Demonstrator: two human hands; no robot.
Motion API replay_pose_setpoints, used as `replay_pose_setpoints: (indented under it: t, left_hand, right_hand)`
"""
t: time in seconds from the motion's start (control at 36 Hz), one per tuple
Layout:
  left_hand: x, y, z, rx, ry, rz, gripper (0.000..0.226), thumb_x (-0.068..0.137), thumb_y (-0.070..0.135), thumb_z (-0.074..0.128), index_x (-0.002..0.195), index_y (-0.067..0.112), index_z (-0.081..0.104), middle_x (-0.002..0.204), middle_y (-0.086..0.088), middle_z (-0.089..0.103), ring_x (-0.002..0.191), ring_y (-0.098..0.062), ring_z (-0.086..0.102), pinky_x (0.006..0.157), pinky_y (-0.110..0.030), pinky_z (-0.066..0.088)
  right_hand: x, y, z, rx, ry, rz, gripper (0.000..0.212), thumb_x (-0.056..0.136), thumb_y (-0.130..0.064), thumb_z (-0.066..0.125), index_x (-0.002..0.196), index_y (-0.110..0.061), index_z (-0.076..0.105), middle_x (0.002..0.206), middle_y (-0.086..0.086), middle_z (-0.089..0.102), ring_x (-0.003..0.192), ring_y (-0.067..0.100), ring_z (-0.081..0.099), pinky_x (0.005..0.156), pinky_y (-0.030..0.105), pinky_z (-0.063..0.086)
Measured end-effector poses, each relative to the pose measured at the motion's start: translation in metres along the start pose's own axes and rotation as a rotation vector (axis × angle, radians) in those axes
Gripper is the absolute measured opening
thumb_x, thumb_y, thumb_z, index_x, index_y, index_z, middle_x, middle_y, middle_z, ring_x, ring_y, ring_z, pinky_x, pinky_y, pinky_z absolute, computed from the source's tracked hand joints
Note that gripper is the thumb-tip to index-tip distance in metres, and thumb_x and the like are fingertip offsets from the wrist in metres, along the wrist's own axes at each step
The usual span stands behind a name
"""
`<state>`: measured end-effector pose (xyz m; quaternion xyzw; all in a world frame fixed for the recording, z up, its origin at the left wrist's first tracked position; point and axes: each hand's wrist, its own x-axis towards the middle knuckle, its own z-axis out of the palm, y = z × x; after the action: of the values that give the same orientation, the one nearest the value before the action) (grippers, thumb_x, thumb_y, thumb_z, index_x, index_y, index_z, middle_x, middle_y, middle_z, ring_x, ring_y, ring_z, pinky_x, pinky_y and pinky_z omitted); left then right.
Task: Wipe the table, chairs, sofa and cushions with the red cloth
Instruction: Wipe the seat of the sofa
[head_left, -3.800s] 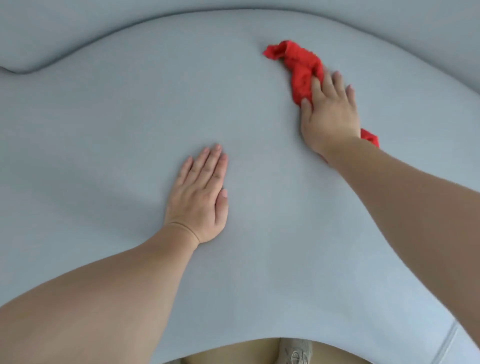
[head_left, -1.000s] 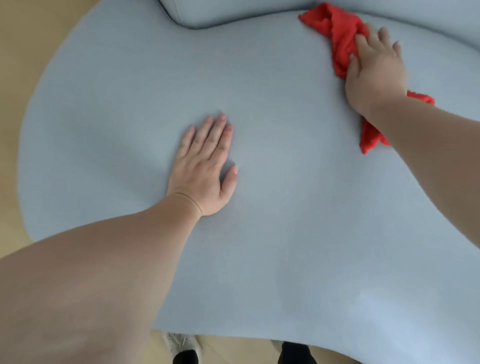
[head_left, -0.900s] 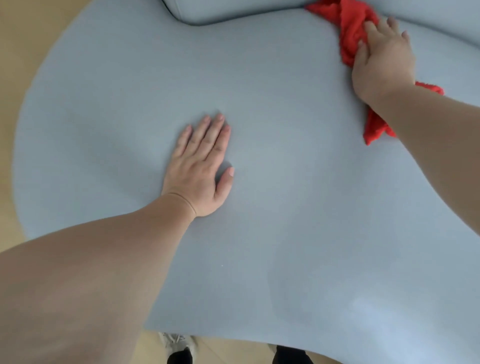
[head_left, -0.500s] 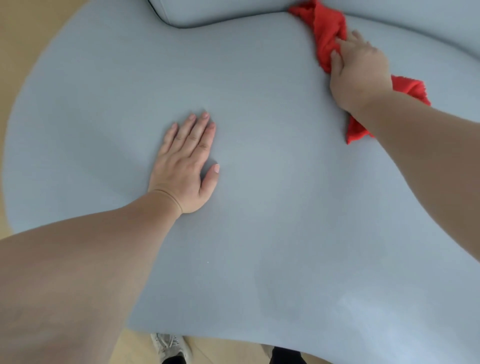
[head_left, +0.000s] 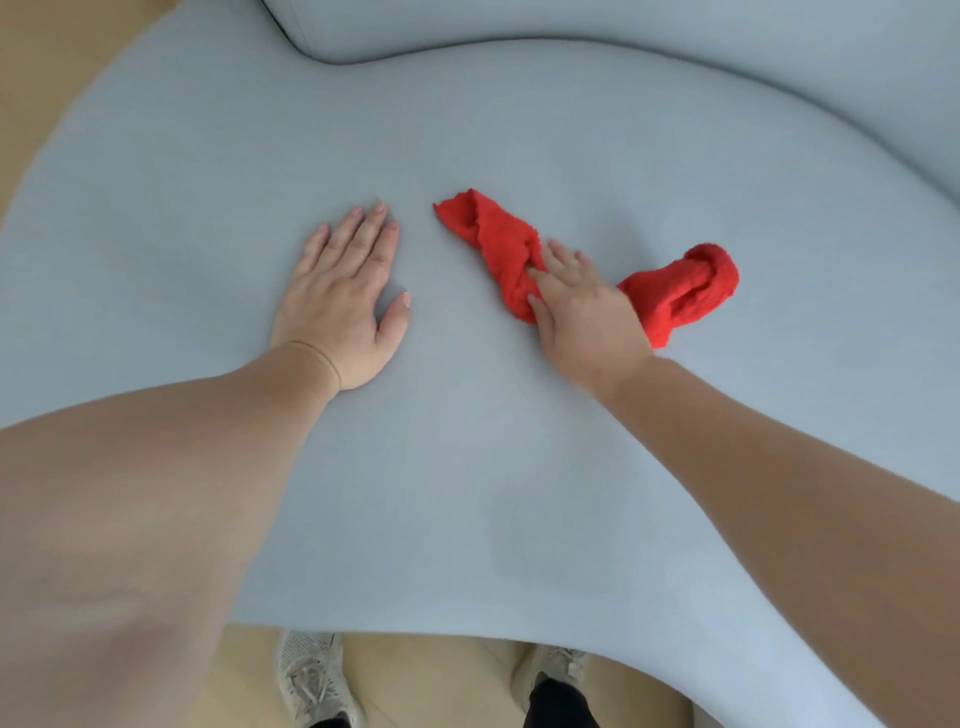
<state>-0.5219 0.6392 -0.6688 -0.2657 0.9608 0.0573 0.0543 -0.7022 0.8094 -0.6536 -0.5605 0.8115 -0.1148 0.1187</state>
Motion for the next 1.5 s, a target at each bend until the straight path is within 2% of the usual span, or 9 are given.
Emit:
replay_pose_setpoints:
  t: [0.19,0.56,0.64,0.75,0.92,1.0,1.14,1.31,1.5]
  left_hand:
    - [-0.012,0.008,0.001,-0.037,-0.016,-0.096,0.062,0.096,0.037,0.030,0.151,0.011,0.015,0.159,-0.004,0.010,0.146,-0.019,0.006,0.118,-0.037,0.000]
    - [-0.127,0.025,-0.003,-0.242,-0.098,-0.178,0.055,0.100,0.028,0.024,0.151,0.013,0.014,0.159,-0.003,0.003,0.147,-0.017,-0.001,0.115,-0.030,-0.010]
    - [-0.136,0.028,-0.021,-0.514,-0.042,-0.206,0.049,0.096,0.024,0.028,0.139,0.006,0.044,0.154,-0.010,0.027,0.145,-0.023,0.018,0.115,-0.024,-0.002]
    - [-0.155,0.021,-0.043,-0.636,-0.053,-0.077,0.043,0.094,0.021,0.034,0.121,0.002,0.060,0.140,-0.013,0.049,0.138,-0.026,0.033,0.114,-0.022,0.008]
    - [-0.159,-0.016,-0.050,-0.452,0.021,-0.188,0.043,0.098,0.022,0.036,0.135,0.004,0.048,0.150,-0.013,0.034,0.143,-0.025,0.023,0.117,-0.031,0.005]
    - [-0.158,-0.048,-0.044,-0.309,0.006,-0.258,0.048,0.098,0.022,0.039,0.142,0.003,0.036,0.155,-0.013,0.024,0.145,-0.024,0.015,0.117,-0.033,0.003]
    - [-0.151,-0.093,-0.029,-0.130,-0.059,-0.234,0.056,0.098,0.029,0.033,0.149,0.007,0.023,0.158,-0.009,0.014,0.146,-0.021,0.008,0.117,-0.032,0.000]
    - [-0.125,-0.120,-0.018,-0.082,-0.037,-0.183,0.060,0.097,0.028,0.037,0.149,0.004,0.019,0.158,-0.012,0.013,0.146,-0.024,0.008,0.117,-0.034,-0.001]
    - [-0.106,-0.128,-0.006,-0.079,0.004,-0.211,0.067,0.090,0.036,0.025,0.148,0.003,0.023,0.156,-0.014,0.019,0.145,-0.027,0.016,0.117,-0.037,0.005]
  right_hand:
    - [-0.074,-0.051,0.016,0.058,-0.057,-0.096,0.029,0.080,0.002,0.067,0.107,0.013,0.065,0.124,0.036,0.055,0.116,0.052,0.053,0.098,0.065,0.038]
    - [-0.171,-0.118,0.027,0.200,-0.238,-0.275,0.035,0.076,-0.006,0.076,0.109,0.001,0.070,0.130,0.018,0.059,0.124,0.037,0.053,0.097,0.057,0.045]
    - [-0.174,-0.125,0.015,0.377,-0.235,-0.181,0.028,0.092,-0.009,0.055,0.115,0.003,0.066,0.134,0.017,0.055,0.128,0.037,0.048,0.105,0.051,0.040]
    - [-0.152,-0.150,-0.004,0.518,-0.162,-0.004,0.032,0.093,-0.011,0.049,0.121,-0.001,0.062,0.131,0.010,0.058,0.121,0.023,0.054,0.108,0.021,0.033]
    - [-0.121,-0.182,-0.004,0.433,-0.129,0.122,0.039,0.099,-0.023,0.043,0.131,-0.003,0.054,0.132,0.010,0.052,0.113,0.027,0.057,0.097,0.038,0.047]
    - [-0.121,-0.185,0.011,0.317,-0.213,0.127,0.049,0.100,-0.027,0.046,0.143,-0.005,0.040,0.149,0.019,0.031,0.129,0.034,0.044,0.104,0.042,0.042]
    - [-0.124,-0.169,0.034,-0.145,-0.209,-0.148,0.059,0.096,-0.043,0.037,0.146,-0.011,0.036,0.153,0.026,0.024,0.137,0.041,0.034,0.111,0.054,0.031]
    - [-0.145,-0.161,0.060,-0.172,-0.226,-0.665,0.055,0.090,-0.030,0.058,0.142,-0.017,0.045,0.153,0.011,0.033,0.142,0.033,0.029,0.114,0.050,0.029]
    - [-0.112,-0.143,0.060,-0.168,-0.206,-0.837,0.045,0.087,-0.016,0.055,0.132,-0.017,0.058,0.145,0.005,0.048,0.137,0.032,0.039,0.114,0.048,0.026]
